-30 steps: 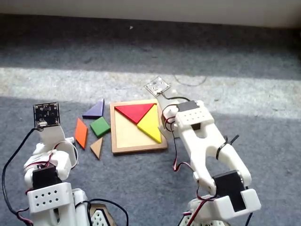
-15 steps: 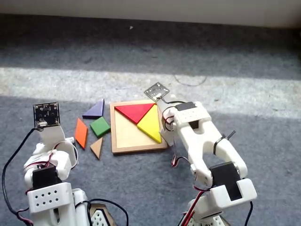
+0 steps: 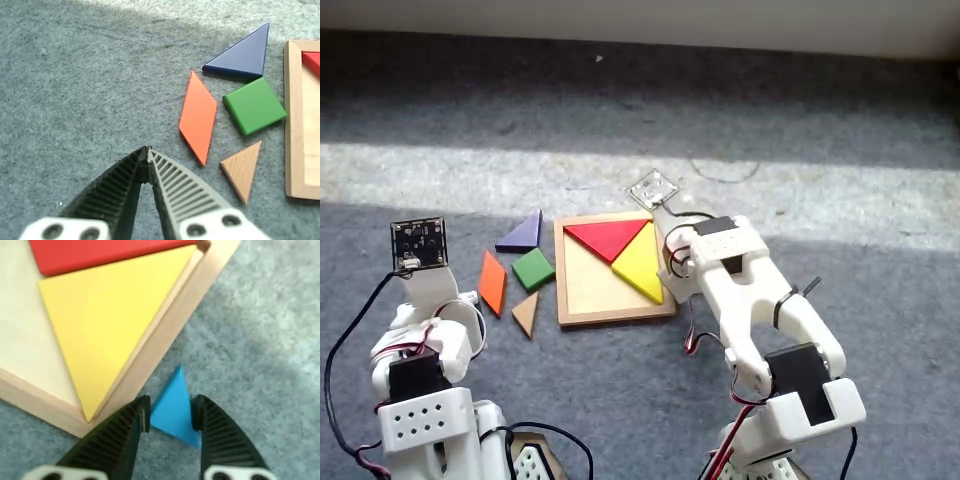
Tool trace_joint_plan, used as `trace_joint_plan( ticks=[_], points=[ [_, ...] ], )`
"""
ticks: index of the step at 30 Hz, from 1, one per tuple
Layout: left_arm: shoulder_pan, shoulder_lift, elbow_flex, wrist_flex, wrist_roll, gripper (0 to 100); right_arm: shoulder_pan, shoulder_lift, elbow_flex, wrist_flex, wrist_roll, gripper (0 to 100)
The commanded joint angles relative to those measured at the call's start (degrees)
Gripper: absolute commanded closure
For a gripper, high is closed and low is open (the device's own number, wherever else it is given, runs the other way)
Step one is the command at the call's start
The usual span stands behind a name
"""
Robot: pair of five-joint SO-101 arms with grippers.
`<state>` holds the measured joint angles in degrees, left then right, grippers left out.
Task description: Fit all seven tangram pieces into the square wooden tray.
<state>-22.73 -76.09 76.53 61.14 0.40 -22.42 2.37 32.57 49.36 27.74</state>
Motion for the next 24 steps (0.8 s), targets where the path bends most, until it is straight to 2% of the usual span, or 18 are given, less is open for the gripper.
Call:
trace_joint_plan(
  ticks=[1,3,7,9,14,24],
  points=[
    [1.45,-0.48,-0.40,-1.14,-0.35,99,0.66,-0.48,-0.22,-0.48,0.44,87.1],
    [1.45,-0.48,-0.40,-1.14,-0.35,99,0.75,-0.57,-0.22,-0.31,0.18,85.8],
    [1.45,-0.48,-0.40,-1.14,-0.35,99,0.66,-0.57,-0.48,3.56,0.09,75.2],
    [1.45,-0.48,-0.40,-1.14,-0.35,99,0.66,-0.57,-0.48,3.74,0.09,73.5],
    [1.45,-0.48,-0.40,-1.14,-0.35,99,0.66,-0.48,-0.22,3.65,0.53,75.1],
    [1.45,-0.48,-0.40,-1.14,-0.35,99,0.84,-0.31,-0.22,3.65,2.73,86.1]
  ],
)
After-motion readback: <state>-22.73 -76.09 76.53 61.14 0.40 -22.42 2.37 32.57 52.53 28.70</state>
